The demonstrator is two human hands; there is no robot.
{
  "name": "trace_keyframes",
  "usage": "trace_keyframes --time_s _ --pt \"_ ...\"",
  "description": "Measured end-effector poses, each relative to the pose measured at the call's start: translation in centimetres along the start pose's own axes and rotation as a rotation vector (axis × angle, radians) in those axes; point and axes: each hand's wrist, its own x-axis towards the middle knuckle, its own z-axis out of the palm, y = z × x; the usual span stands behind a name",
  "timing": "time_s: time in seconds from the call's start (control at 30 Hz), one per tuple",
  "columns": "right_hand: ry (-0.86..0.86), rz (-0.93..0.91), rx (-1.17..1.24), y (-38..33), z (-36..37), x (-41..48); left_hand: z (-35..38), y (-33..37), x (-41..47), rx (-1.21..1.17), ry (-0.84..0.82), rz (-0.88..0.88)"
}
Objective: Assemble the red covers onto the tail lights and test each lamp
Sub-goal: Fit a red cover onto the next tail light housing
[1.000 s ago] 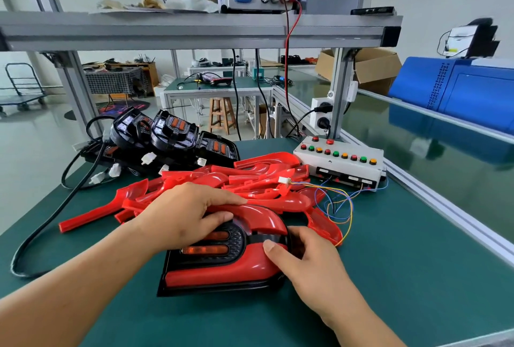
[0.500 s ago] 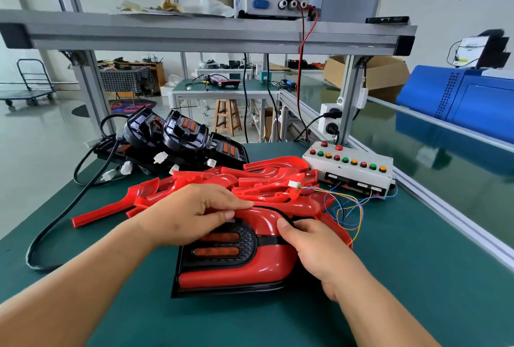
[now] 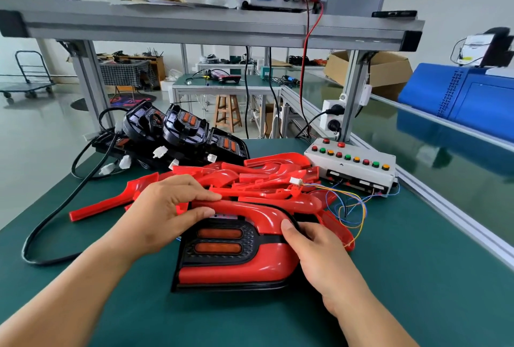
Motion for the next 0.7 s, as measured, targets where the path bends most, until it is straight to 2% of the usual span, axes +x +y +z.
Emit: trace_keyframes --time_s 0.2,0.4,0.7 --pt "0.013 -0.004 -0.003 0.34 0.01 0.06 0.50 -0.22 -0.31 0.084 -0.045 -0.022" --pt "0.034 -0.006 0.065 0.55 0.16 0.30 0.56 -0.57 -0.67 -0.024 -0.117 -0.097" --pt "0.055 -0.017 -0.047 0.77 0.18 0.58 0.85 -0.32 -0.49 -0.021 -0.096 -0.165"
